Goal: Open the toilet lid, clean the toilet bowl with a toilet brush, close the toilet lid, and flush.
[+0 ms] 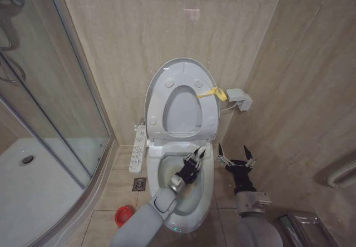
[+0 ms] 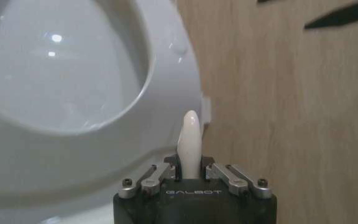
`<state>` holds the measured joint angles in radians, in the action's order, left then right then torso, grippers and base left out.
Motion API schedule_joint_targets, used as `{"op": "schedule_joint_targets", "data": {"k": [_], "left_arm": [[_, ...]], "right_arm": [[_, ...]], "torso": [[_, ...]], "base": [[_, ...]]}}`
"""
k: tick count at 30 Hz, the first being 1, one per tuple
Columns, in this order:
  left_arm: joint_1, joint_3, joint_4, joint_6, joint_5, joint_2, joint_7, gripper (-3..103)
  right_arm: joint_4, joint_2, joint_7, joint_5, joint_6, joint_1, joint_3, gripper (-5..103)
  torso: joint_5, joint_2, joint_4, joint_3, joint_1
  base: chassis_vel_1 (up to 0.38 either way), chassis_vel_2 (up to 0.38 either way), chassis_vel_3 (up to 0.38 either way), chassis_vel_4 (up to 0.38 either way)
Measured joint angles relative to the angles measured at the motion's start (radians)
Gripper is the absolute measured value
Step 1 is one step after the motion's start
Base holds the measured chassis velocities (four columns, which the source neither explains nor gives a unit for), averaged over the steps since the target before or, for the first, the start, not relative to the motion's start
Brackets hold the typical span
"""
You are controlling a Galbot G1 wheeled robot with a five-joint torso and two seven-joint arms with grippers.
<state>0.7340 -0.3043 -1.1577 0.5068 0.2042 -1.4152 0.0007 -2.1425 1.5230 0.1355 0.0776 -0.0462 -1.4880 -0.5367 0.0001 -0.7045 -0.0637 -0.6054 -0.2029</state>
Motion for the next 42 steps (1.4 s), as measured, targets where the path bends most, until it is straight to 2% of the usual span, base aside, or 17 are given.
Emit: {"op": "schedule_joint_targets", "data": {"k": [6, 9, 14, 23, 34, 37, 42], "left_arm": [[-0.018, 0.005, 0.004, -0.003, -0.001, -0.024, -0.003, 21], [-0.018, -0.01, -0.07, -0.031, -0.001, -0.053, -0.02, 21], [0.003, -0.034, -0.119, -0.047, -0.005, -0.074, -0.025, 21], [-0.005, 0.02, 0.044, 0.007, -0.02, -0.06, -0.002, 21], [-0.028, 0.017, -0.007, 0.0, -0.008, -0.081, -0.011, 21], [-0.028, 0.017, 0.067, 0.015, -0.019, -0.088, -0.001, 21], [-0.038, 0.026, 0.104, 0.026, -0.021, -0.087, 0.001, 21]], "right_arm": [[0.0, 0.0, 0.0, 0.0, 0.0, 0.0, 0.0, 100], [0.0, 0.0, 0.0, 0.0, 0.0, 0.0, 0.0, 100], [0.0, 0.0, 0.0, 0.0, 0.0, 0.0, 0.0, 100], [0.0, 0.0, 0.0, 0.0, 0.0, 0.0, 0.0, 100], [0.0, 0.0, 0.0, 0.0, 0.0, 0.0, 0.0, 100], [0.0, 0.0, 0.0, 0.0, 0.0, 0.0, 0.0, 100], [0.0, 0.0, 0.0, 0.0, 0.0, 0.0, 0.0, 100]], "torso": [[0.0, 0.0, -0.0003, 0.0, 0.0], [0.0, 0.0, -0.0007, 0.0, 0.0], [-0.0001, 0.0, -0.0006, 0.0, 0.0], [0.0, 0.0, 0.0, 0.0, 0.0], [-0.0001, 0.0, -0.0006, 0.0, 0.0], [-0.0001, 0.0, -0.0002, 0.0, 0.0], [0.0, 0.0, -0.0001, 0.0, 0.0]], "base": [[0.0, 0.0, 0.0, 0.0], [0.0, 0.0, 0.0, 0.0], [0.0, 0.0, 0.0, 0.0], [0.0, 0.0, 0.0, 0.0], [0.0, 0.0, 0.0, 0.0], [0.0, 0.0, 0.0, 0.0], [0.0, 0.0, 0.0, 0.0]]}}
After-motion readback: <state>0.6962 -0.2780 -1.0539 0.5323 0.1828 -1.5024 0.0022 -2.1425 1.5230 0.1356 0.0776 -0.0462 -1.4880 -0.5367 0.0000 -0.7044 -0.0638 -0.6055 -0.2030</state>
